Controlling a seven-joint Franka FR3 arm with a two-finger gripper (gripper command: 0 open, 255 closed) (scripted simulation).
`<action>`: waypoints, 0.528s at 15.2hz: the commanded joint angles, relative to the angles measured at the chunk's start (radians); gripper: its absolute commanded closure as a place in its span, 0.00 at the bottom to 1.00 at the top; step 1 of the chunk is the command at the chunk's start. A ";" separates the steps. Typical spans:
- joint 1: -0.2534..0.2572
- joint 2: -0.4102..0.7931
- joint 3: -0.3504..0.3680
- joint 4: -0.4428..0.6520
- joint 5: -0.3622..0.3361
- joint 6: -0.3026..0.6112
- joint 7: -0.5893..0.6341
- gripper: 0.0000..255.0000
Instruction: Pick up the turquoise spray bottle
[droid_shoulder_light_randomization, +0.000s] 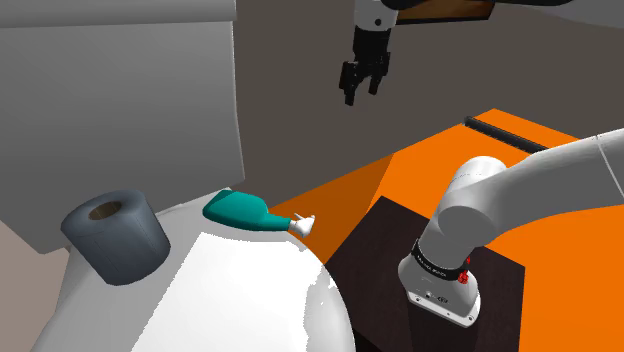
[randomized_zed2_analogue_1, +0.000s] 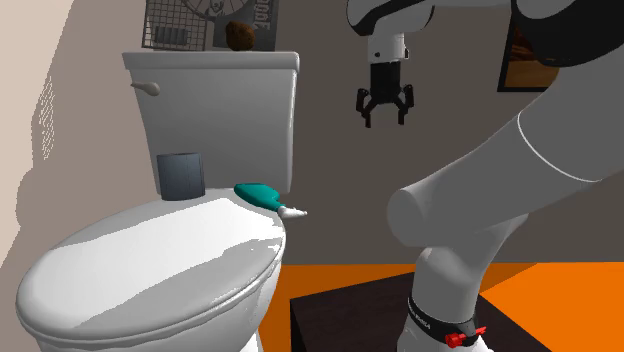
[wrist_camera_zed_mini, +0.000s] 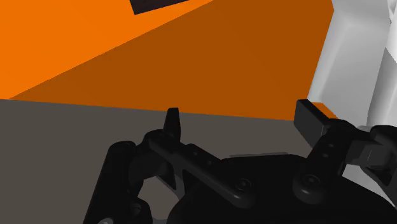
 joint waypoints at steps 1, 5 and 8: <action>0.000 0.000 0.000 0.000 0.000 0.000 0.000 0.00; 0.053 0.022 0.022 -0.061 0.063 0.079 -0.005 0.00; 0.095 0.044 0.041 -0.099 0.112 0.140 -0.012 0.00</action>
